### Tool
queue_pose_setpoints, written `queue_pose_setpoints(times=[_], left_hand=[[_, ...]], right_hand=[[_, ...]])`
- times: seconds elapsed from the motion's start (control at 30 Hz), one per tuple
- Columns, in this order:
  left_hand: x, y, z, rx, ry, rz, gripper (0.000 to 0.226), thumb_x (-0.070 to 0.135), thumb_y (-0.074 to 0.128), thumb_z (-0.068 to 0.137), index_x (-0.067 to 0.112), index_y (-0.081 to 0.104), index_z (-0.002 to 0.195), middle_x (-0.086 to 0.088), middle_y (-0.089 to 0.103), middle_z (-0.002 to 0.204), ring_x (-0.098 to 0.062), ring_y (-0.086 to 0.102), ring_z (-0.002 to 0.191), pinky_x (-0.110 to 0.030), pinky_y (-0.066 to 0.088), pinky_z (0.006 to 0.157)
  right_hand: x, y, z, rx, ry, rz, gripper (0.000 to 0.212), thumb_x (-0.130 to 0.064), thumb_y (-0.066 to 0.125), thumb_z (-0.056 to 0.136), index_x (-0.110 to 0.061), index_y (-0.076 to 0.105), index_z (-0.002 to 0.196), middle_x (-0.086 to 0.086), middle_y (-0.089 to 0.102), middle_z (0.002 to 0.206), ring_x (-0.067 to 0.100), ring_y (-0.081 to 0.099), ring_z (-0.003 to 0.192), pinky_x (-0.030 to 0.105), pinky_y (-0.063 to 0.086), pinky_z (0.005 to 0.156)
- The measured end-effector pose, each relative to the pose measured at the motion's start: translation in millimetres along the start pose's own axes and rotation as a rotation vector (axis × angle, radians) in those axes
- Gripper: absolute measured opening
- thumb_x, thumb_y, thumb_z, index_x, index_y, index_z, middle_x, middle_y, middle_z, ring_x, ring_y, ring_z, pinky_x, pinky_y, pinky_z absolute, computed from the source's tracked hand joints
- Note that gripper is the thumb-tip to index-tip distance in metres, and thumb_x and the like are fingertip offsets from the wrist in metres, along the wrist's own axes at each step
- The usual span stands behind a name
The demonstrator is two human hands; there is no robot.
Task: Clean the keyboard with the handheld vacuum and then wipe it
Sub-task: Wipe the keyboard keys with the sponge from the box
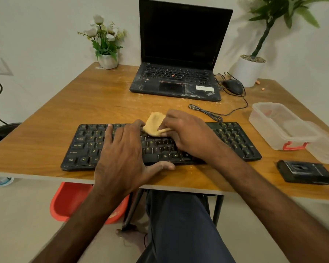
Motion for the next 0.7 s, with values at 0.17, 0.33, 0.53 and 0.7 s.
queue_pose_setpoints(times=[0.17, 0.33, 0.53, 0.7], left_hand=[[-1, 0, 0, 0.005, -0.002, -0.016, 0.113, 0.099, 0.031, 0.071, 0.006, 0.042, 0.134, -0.011, 0.061, 0.118, -0.029, 0.059, 0.112, -0.061, 0.031, 0.114], [-4, 1, -1, 0.027, 0.039, -0.111, 0.104, 0.095, 0.025, 0.076, 0.009, 0.041, 0.134, -0.006, 0.058, 0.12, -0.025, 0.058, 0.113, -0.061, 0.027, 0.116], [-6, 0, 0, 0.016, 0.011, -0.094, 0.106, 0.095, 0.021, 0.078, 0.006, 0.04, 0.134, -0.011, 0.061, 0.116, -0.028, 0.059, 0.112, -0.062, 0.026, 0.116], [-6, 1, -1, 0.028, 0.013, -0.107, 0.103, 0.093, 0.017, 0.08, 0.009, 0.041, 0.133, -0.007, 0.06, 0.115, -0.025, 0.058, 0.111, -0.06, 0.025, 0.117]], right_hand=[[4, 7, 10, 0.027, 0.11, 0.038, 0.018, -0.02, 0.063, 0.093, -0.016, 0.064, 0.111, -0.01, 0.05, 0.102, 0.007, 0.047, 0.091, 0.015, 0.033, 0.072], [-27, 3, -12, -0.105, -0.121, 0.146, 0.015, -0.024, 0.061, 0.094, -0.019, 0.063, 0.107, -0.008, 0.054, 0.106, 0.006, 0.05, 0.093, 0.02, 0.04, 0.074], [31, 3, 12, 0.072, 0.198, -0.053, 0.024, -0.023, 0.058, 0.097, -0.012, 0.062, 0.118, 0.0, 0.055, 0.11, 0.012, 0.052, 0.095, 0.027, 0.042, 0.077], [-7, 7, -1, -0.021, -0.016, 0.082, 0.019, -0.022, 0.061, 0.095, -0.015, 0.064, 0.112, -0.008, 0.053, 0.108, 0.006, 0.048, 0.093, 0.021, 0.036, 0.077]])
Point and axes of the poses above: each hand's wrist, its own z-axis towards the middle knuckle, its own y-axis out of the palm, x = y × z, the point moved 5 cm from there along z, towards the middle knuckle
